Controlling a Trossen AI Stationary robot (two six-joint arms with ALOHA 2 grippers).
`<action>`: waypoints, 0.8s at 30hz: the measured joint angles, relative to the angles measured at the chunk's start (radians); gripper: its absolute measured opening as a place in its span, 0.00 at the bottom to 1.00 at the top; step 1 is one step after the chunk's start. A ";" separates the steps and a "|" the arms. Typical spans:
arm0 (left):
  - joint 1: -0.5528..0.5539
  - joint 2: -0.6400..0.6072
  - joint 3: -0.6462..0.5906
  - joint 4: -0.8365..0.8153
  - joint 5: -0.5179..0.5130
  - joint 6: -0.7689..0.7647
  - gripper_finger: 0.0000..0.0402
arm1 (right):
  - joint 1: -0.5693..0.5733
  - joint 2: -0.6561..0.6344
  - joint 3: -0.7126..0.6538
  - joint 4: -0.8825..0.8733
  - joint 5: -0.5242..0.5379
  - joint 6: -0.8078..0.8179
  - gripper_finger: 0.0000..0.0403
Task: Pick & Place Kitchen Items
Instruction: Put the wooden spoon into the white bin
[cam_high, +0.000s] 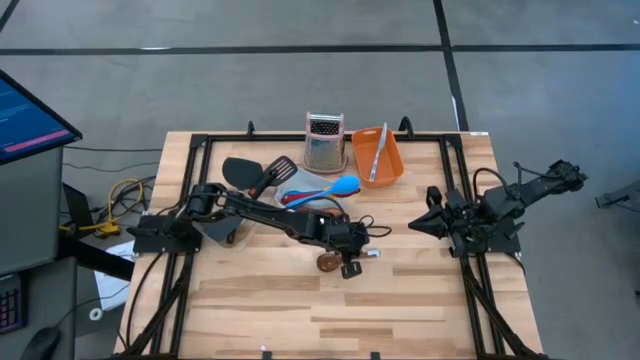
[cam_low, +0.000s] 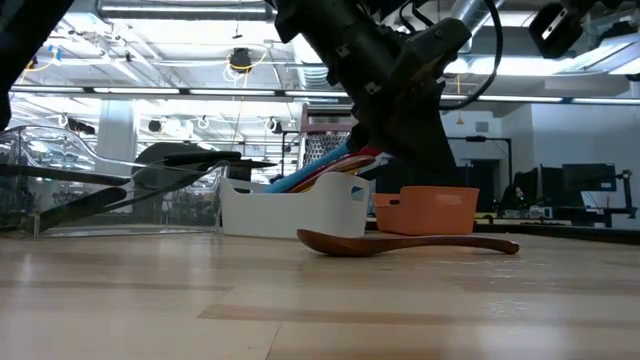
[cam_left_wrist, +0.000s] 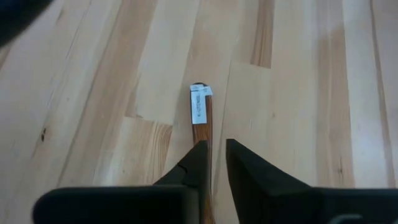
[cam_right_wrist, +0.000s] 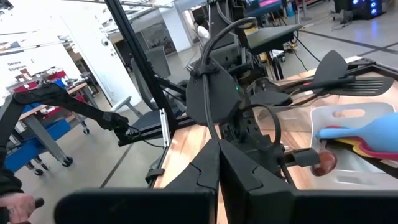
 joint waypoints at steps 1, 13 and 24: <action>0.000 0.000 0.000 0.000 0.000 0.000 0.12 | 0.000 0.000 0.000 0.000 0.000 0.000 0.00; -0.001 0.000 0.000 -0.001 0.000 -0.001 0.35 | 0.000 0.000 0.000 -0.009 -0.003 0.000 0.00; -0.004 0.000 0.000 -0.001 0.000 0.001 0.45 | 0.000 0.001 0.000 -0.047 -0.004 0.000 0.00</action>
